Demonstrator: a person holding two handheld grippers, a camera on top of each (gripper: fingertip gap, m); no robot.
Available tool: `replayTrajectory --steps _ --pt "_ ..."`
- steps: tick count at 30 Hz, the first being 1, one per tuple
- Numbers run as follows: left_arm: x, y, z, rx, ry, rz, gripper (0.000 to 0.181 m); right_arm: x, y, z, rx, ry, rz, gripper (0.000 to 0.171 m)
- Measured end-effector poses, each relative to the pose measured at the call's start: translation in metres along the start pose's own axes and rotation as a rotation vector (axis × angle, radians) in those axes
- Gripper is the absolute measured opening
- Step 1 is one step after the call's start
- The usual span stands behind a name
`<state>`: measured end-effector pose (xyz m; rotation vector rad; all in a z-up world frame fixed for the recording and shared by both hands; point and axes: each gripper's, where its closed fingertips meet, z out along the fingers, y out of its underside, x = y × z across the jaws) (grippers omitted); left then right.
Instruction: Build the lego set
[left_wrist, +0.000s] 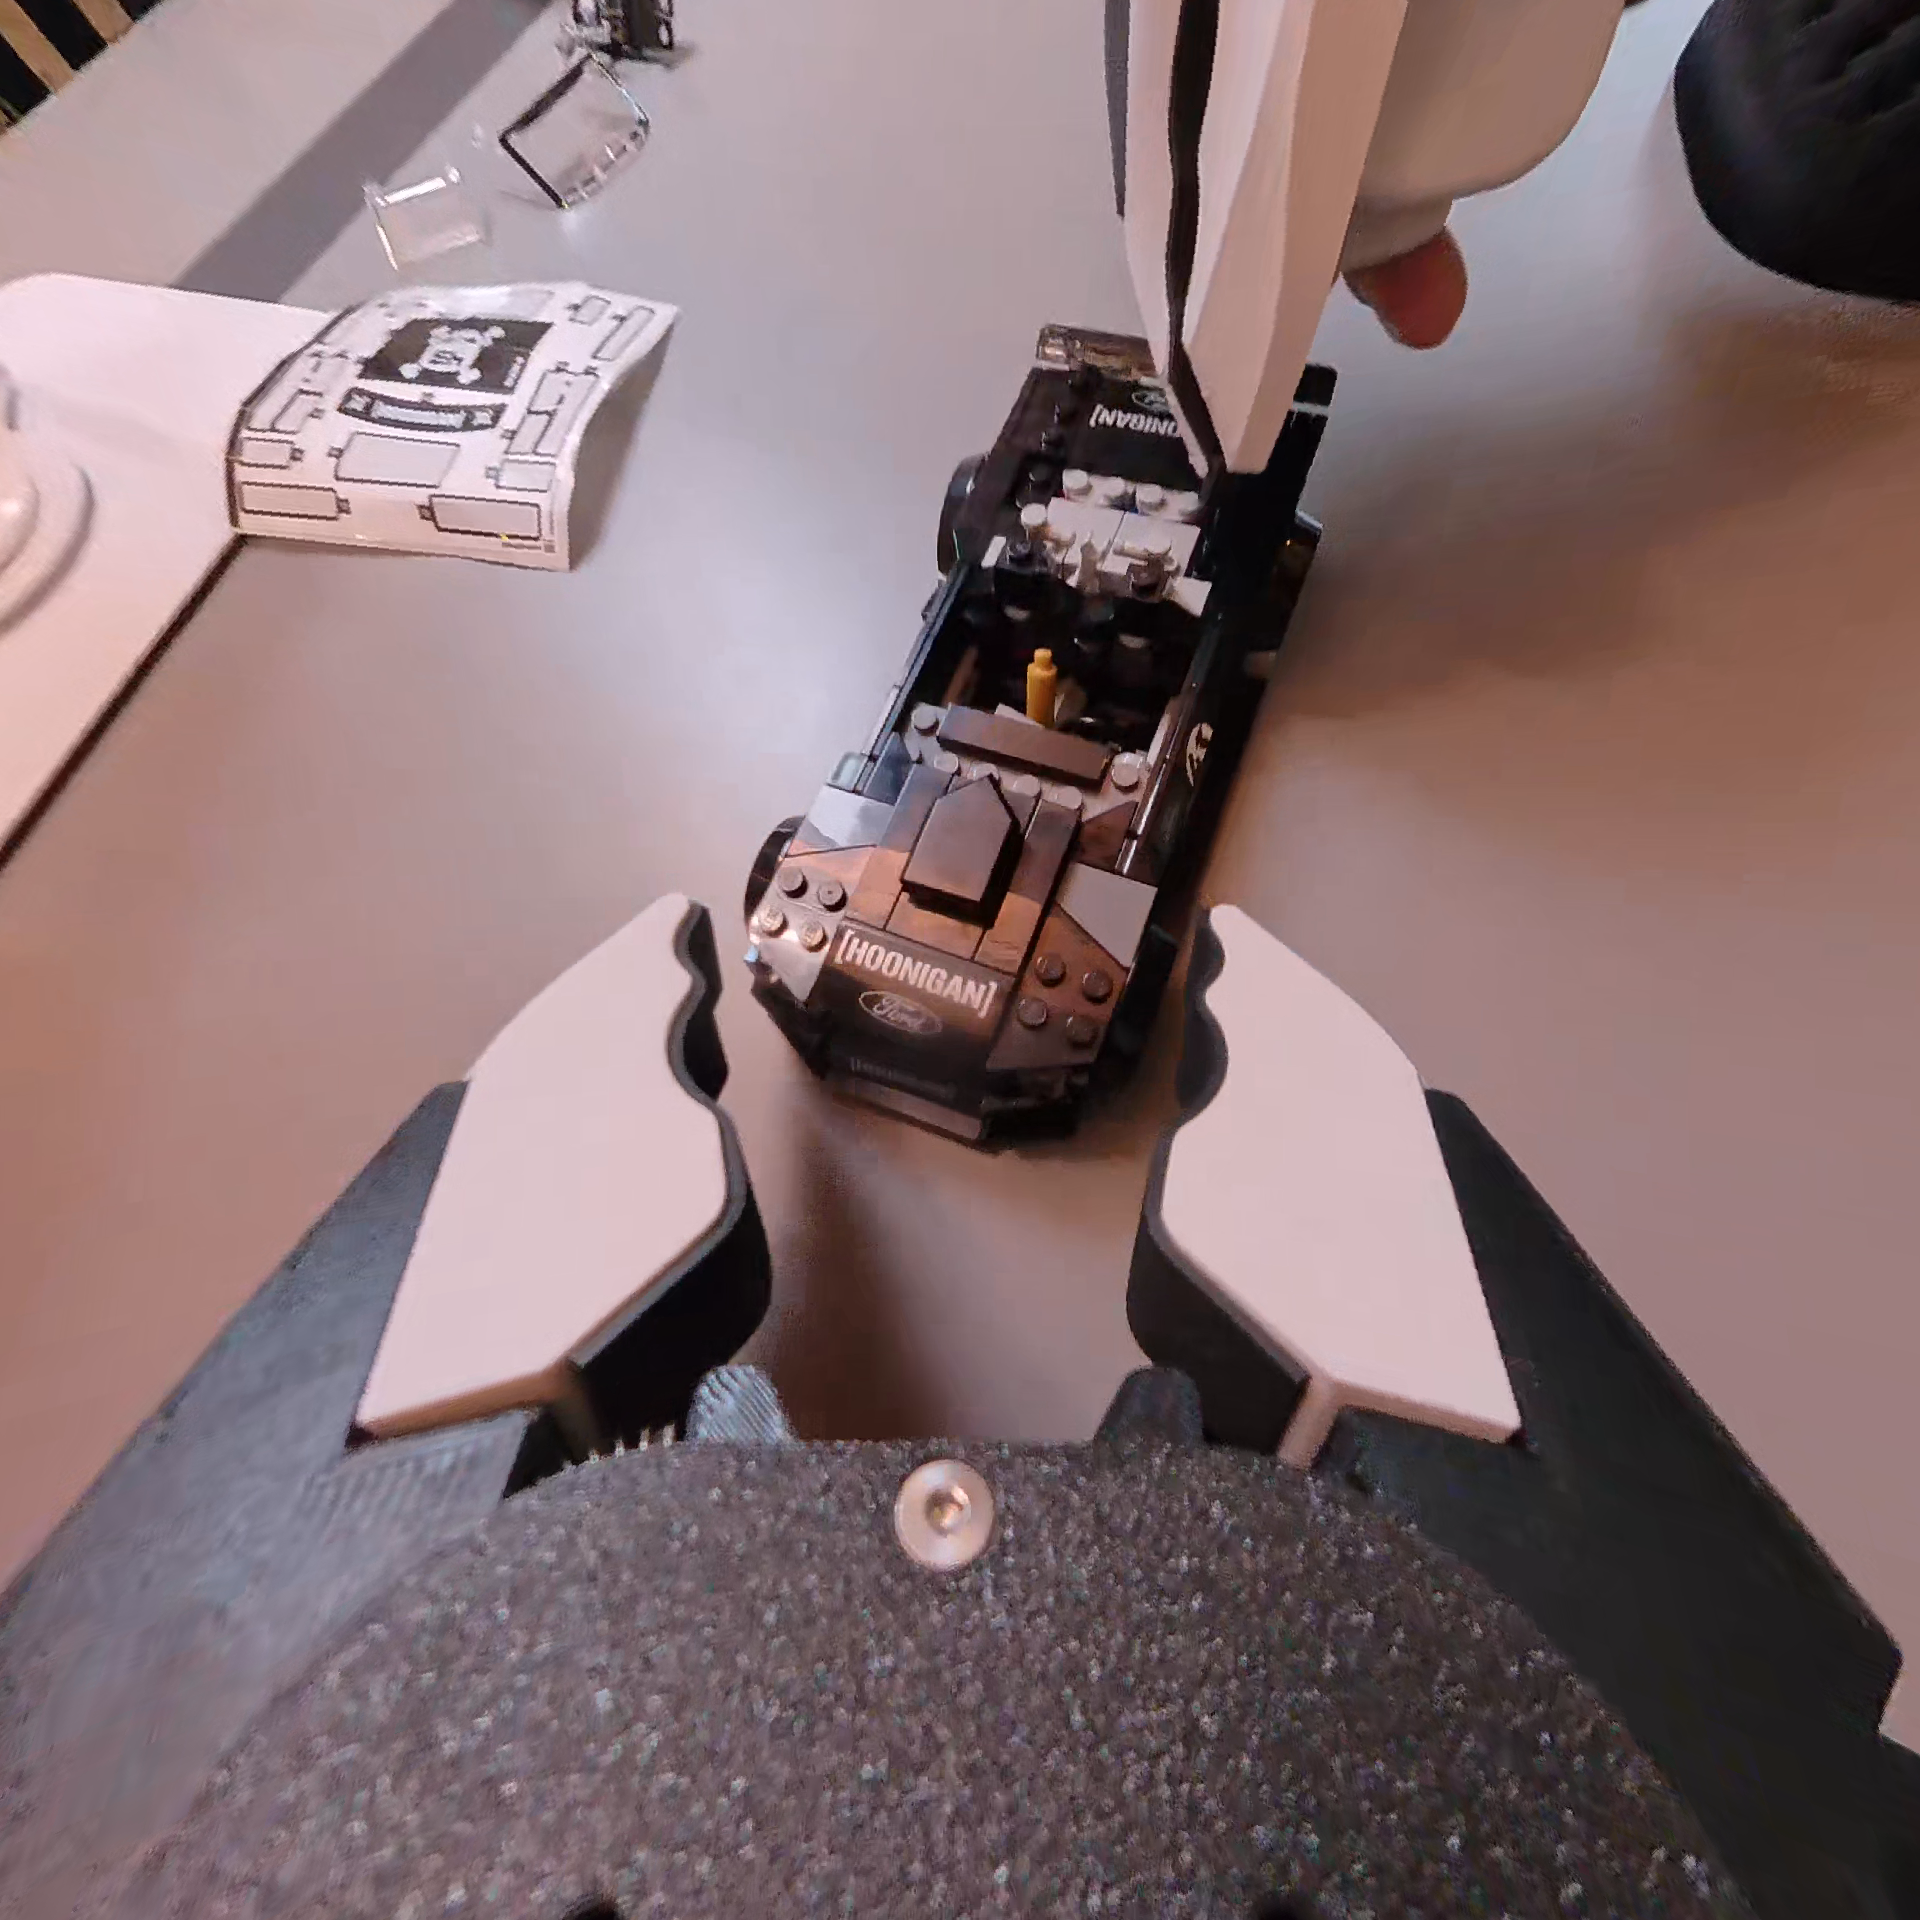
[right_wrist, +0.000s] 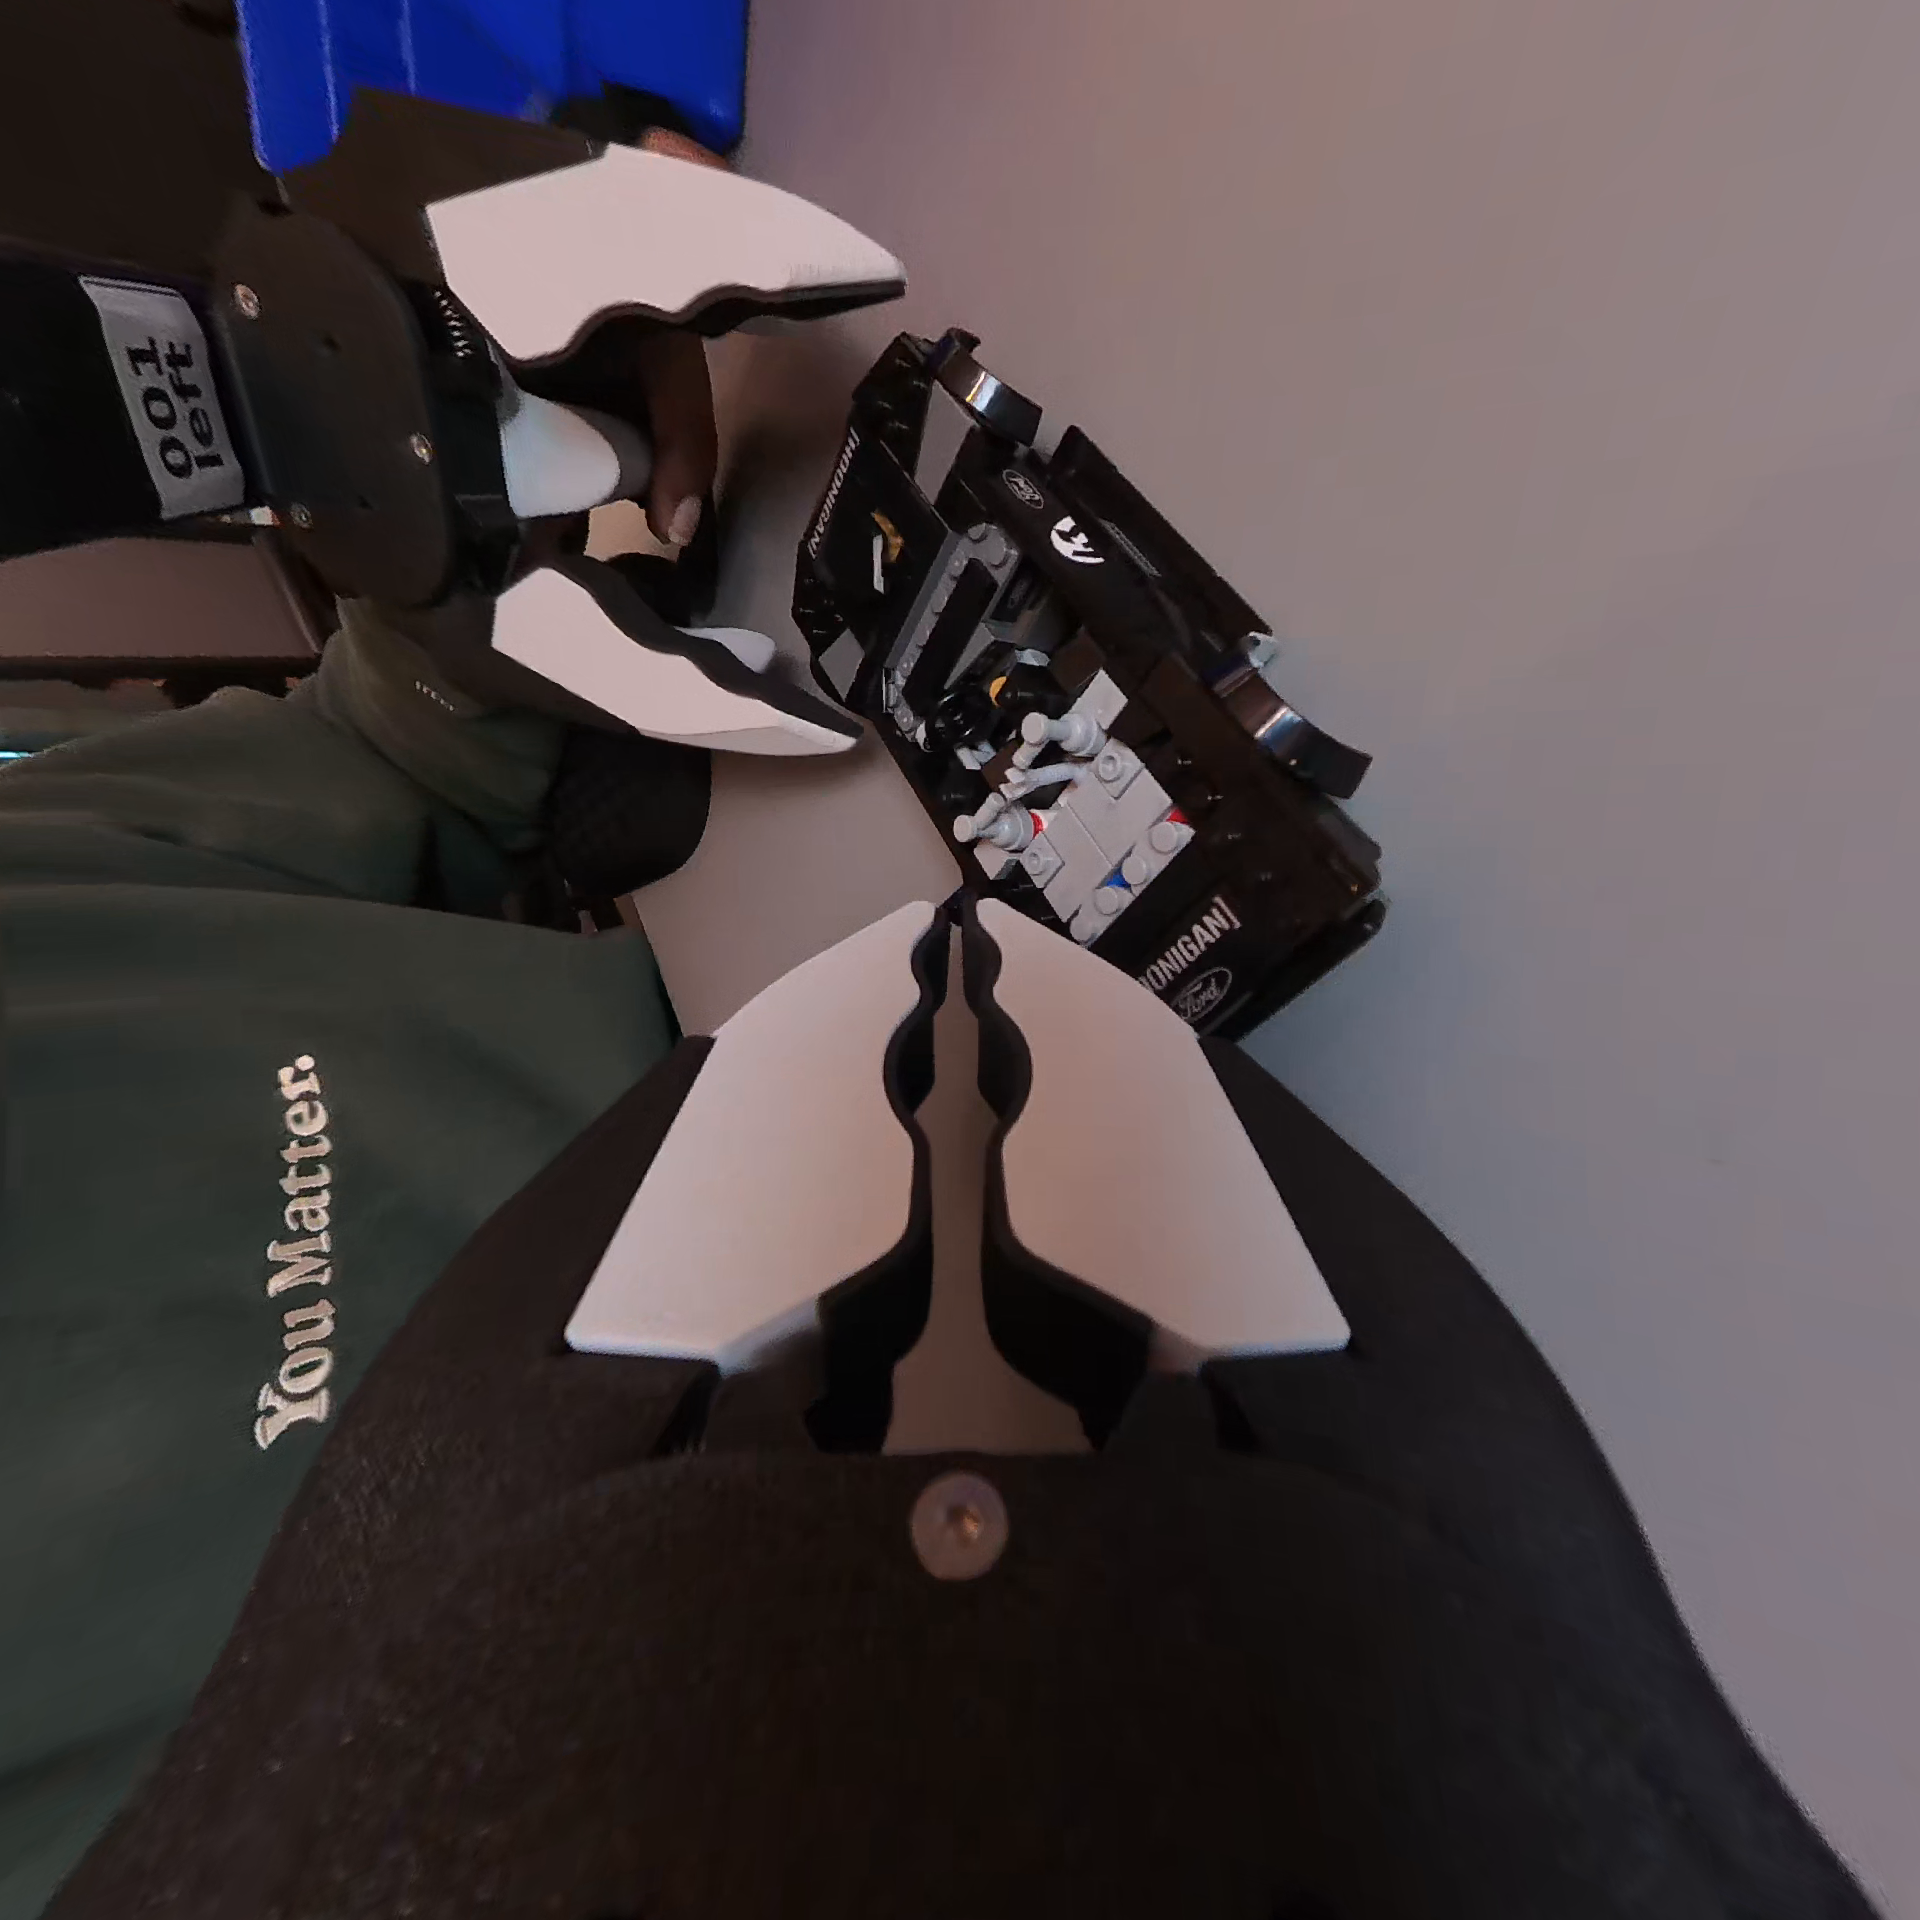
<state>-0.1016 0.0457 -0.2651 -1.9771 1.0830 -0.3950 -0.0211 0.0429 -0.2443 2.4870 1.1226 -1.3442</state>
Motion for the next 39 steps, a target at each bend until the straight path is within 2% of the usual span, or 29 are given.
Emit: replayTrajectory --steps 17,39 --pt "0.011 0.006 0.002 -0.041 0.017 0.041 0.078 0.011 0.005 0.004 0.001 0.068 0.109 0.003" --pt "0.013 0.006 0.001 -0.048 0.009 0.056 0.078 0.015 0.010 -0.003 -0.054 0.159 0.006 0.009"
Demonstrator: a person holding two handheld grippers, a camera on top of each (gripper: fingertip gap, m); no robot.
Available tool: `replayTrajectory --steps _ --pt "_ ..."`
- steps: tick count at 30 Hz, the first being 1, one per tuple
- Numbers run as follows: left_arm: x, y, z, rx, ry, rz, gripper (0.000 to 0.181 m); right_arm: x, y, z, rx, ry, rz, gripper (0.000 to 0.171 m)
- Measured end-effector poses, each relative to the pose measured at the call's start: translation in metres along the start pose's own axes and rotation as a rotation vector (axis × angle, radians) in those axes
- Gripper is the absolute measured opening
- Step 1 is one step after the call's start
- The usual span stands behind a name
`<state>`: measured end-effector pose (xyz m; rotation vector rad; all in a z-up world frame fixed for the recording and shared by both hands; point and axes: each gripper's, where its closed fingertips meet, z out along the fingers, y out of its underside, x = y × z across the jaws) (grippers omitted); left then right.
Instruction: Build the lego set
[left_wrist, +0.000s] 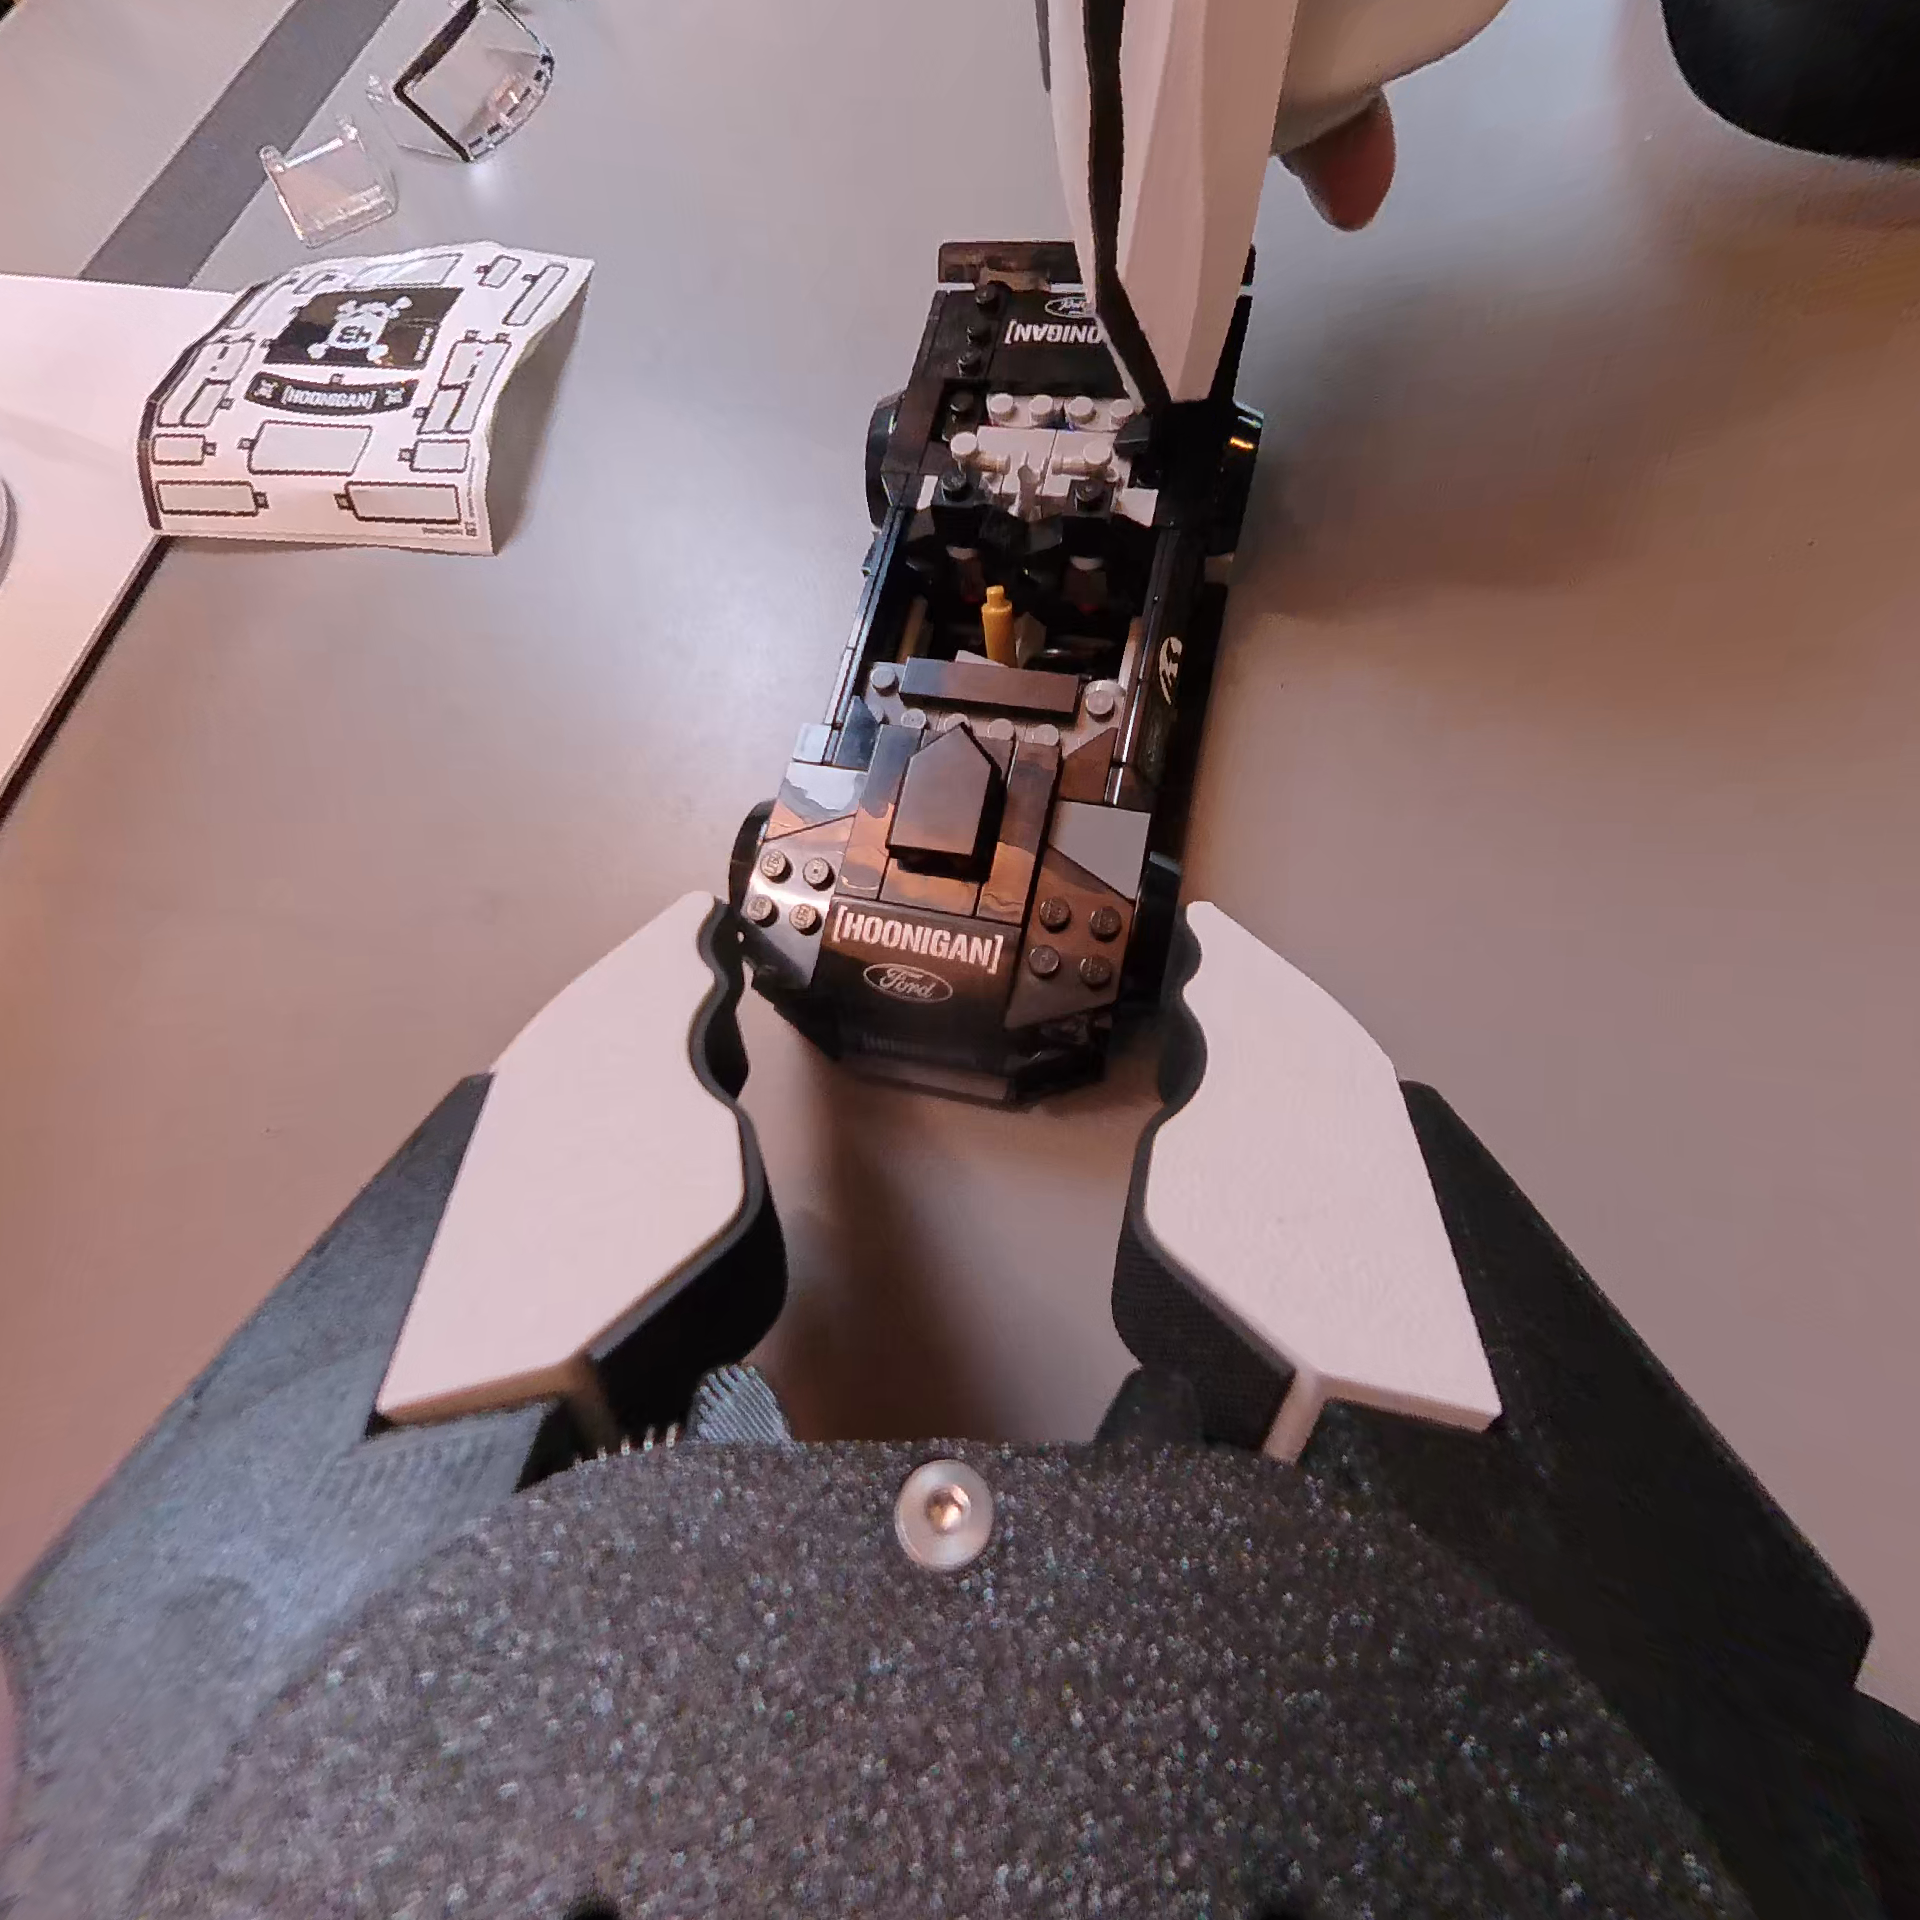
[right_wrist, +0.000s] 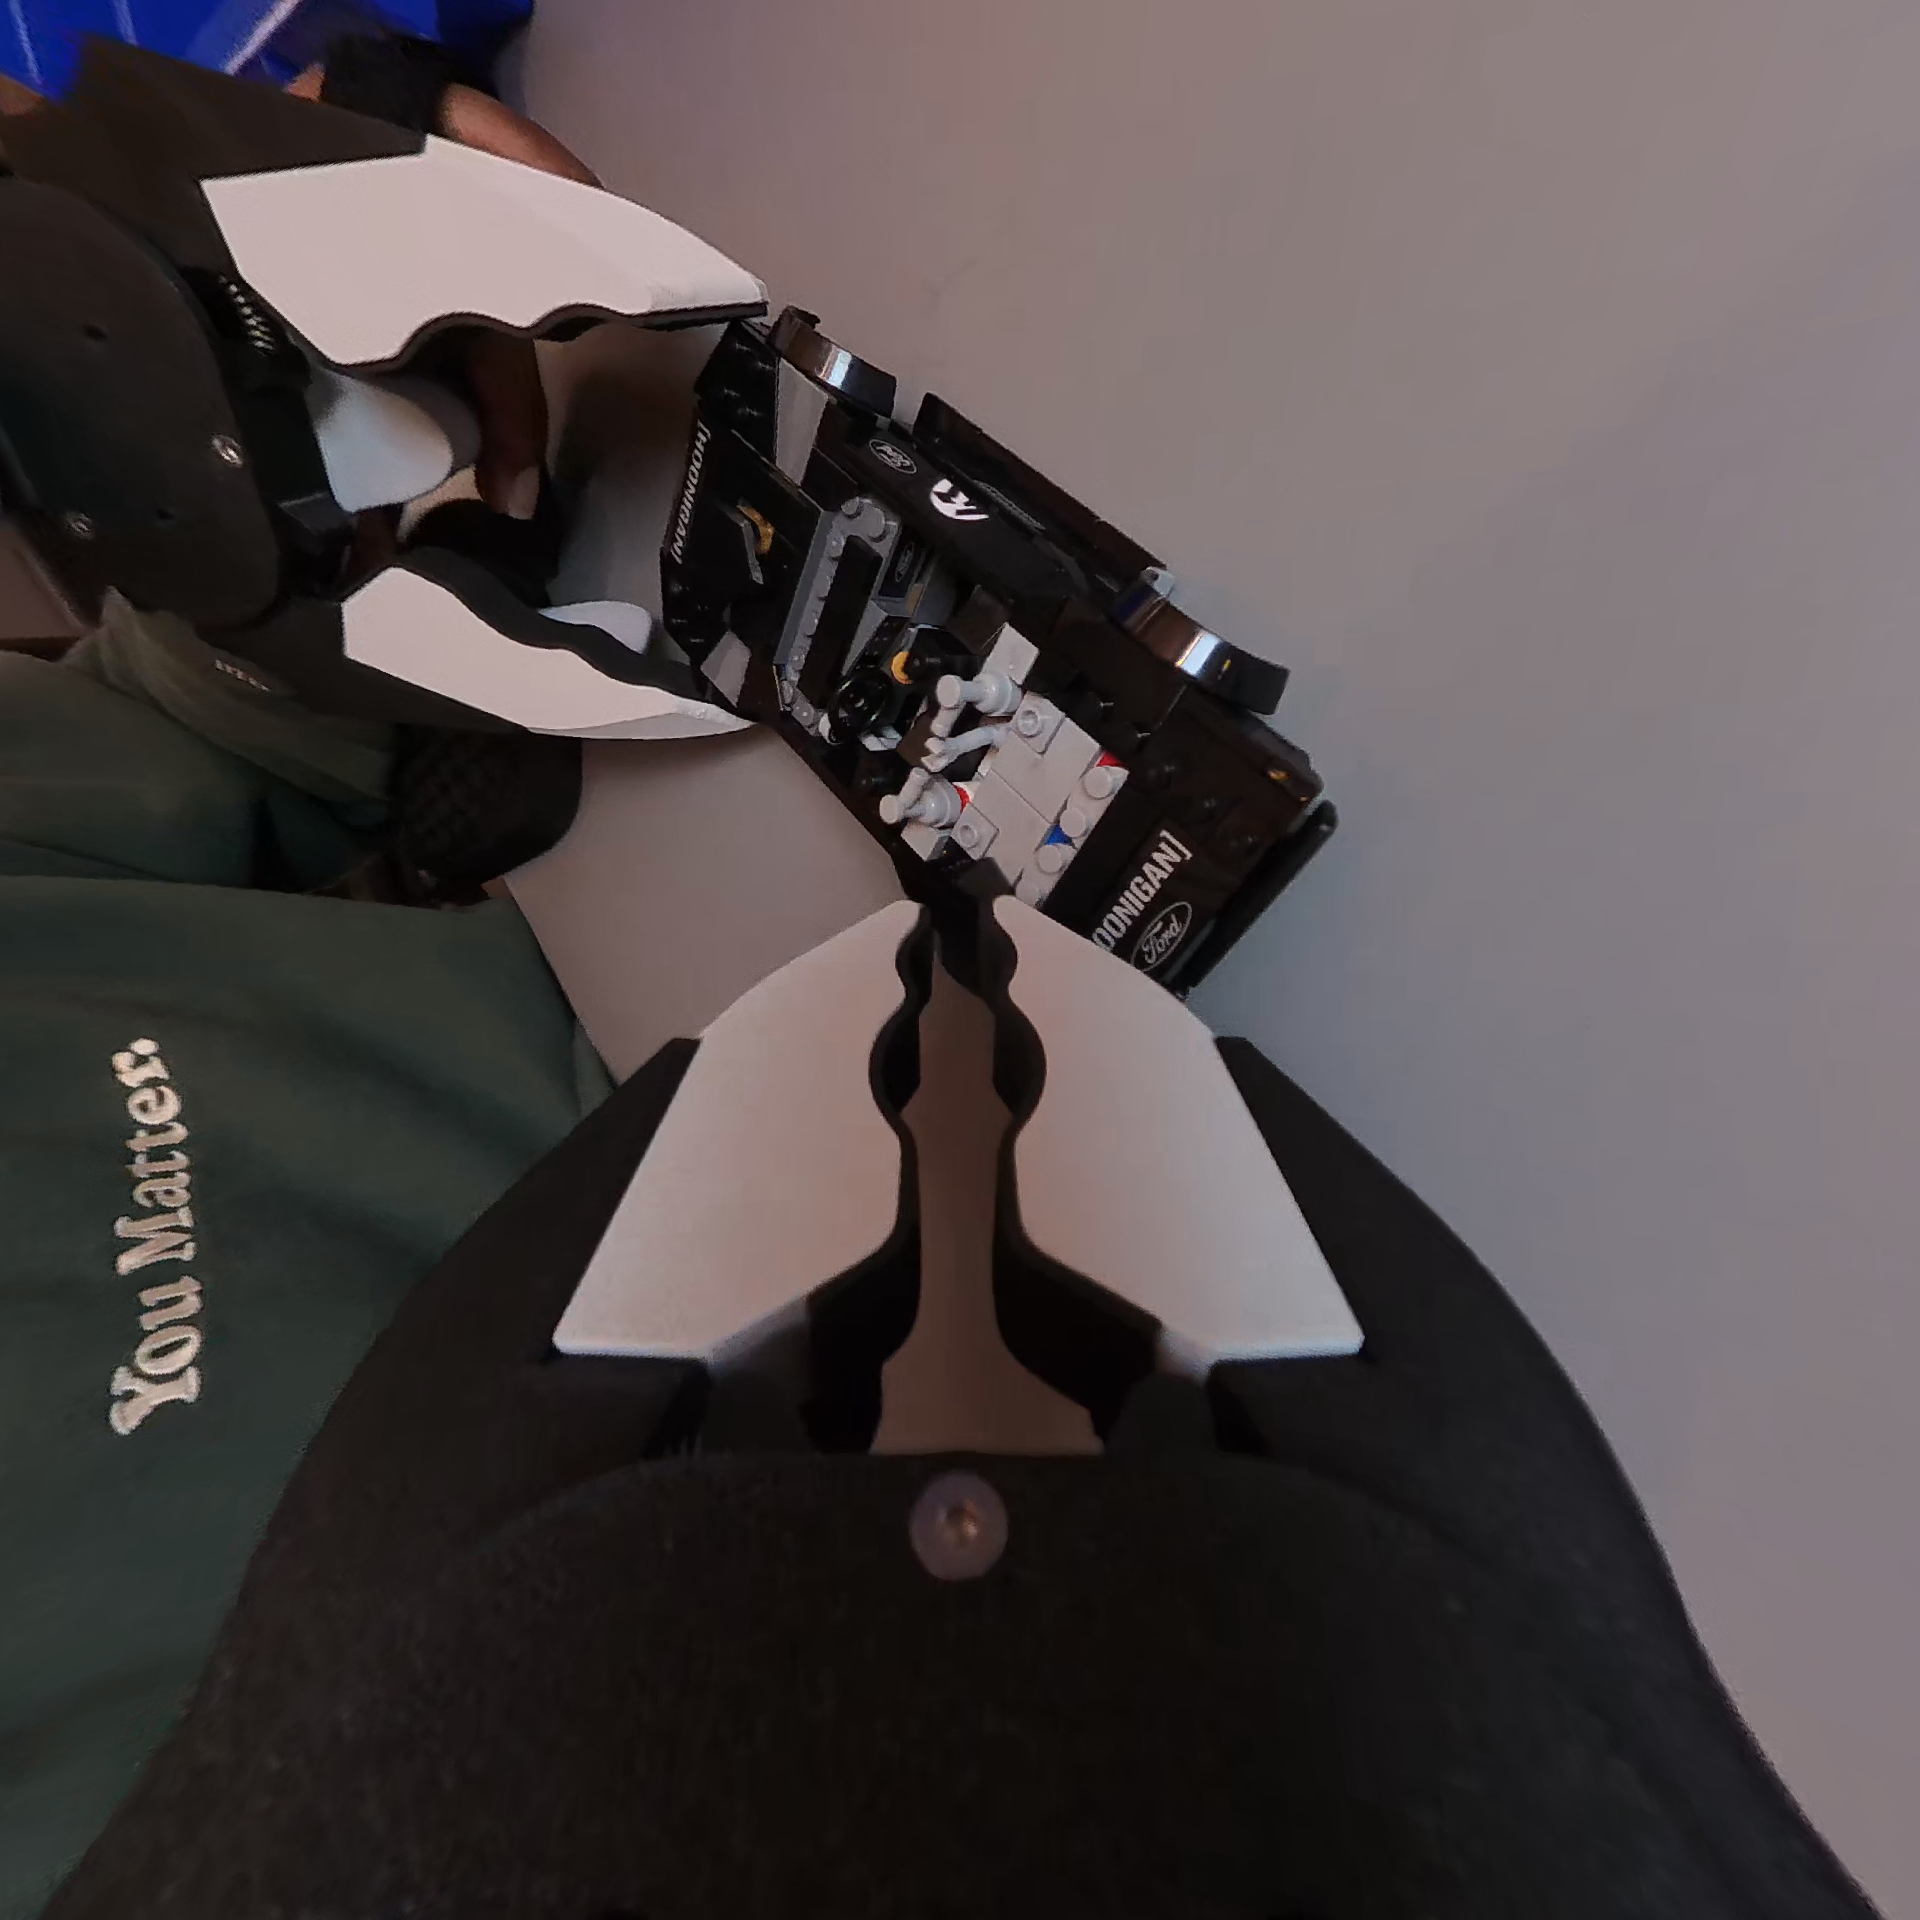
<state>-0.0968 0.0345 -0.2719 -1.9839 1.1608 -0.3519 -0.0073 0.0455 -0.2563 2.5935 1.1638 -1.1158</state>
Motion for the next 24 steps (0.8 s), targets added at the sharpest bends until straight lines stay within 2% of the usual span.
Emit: replayTrajectory --steps 3,11,19,24 --pt "0.000 0.000 0.000 0.000 0.000 0.001 0.078 0.002 0.001 -0.002 -0.010 0.048 -0.071 0.009" --pt "0.000 0.000 0.000 0.001 0.001 0.001 0.078 -0.001 -0.005 -0.004 -0.012 0.234 -0.477 0.009" --pt "0.000 0.000 0.000 0.002 0.001 0.002 0.078 0.002 -0.006 0.001 -0.060 0.267 -0.514 0.014" --pt "-0.001 0.000 0.000 0.004 0.003 0.002 0.078 0.003 -0.004 0.005 -0.088 0.252 -0.511 0.009"
